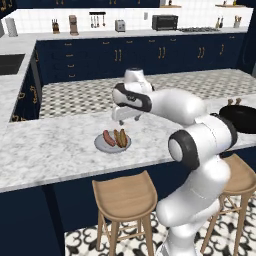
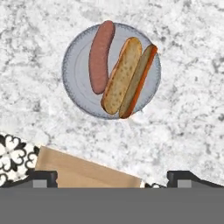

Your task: Place one bun and one sausage from the bowl on each plate.

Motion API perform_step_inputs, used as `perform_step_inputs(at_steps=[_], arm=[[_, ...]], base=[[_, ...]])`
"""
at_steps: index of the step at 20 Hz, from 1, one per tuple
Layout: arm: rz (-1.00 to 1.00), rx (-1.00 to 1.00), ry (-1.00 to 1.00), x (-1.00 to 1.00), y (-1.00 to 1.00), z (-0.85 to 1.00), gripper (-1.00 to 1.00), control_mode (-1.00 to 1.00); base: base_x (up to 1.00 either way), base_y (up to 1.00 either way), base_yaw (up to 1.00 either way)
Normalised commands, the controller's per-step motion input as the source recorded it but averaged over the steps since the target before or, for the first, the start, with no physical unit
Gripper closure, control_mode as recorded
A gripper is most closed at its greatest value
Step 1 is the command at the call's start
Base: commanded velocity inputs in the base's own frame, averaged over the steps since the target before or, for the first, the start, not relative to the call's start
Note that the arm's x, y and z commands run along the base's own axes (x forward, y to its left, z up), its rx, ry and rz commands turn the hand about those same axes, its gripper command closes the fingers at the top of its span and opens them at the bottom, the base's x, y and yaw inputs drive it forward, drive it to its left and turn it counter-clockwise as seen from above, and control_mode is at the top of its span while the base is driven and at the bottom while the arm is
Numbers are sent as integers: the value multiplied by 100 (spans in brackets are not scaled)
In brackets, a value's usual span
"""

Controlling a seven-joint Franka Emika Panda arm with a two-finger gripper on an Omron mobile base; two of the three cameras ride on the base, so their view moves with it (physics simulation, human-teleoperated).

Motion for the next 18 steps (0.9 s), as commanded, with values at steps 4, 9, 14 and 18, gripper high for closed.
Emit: perform_step_inputs(at_steps=[4, 9, 14, 18], arm=[[-5, 41, 0, -70, -100, 54, -100, -100], [-3, 2, -3, -62, -90, 21, -100, -100], [0, -7, -11, -69, -71, 36, -100, -100], [0, -10, 0, -40, -11, 88, -100, -100]], base=[[0, 0, 0], [0, 0, 0], [0, 0, 0], [0, 0, 0]])
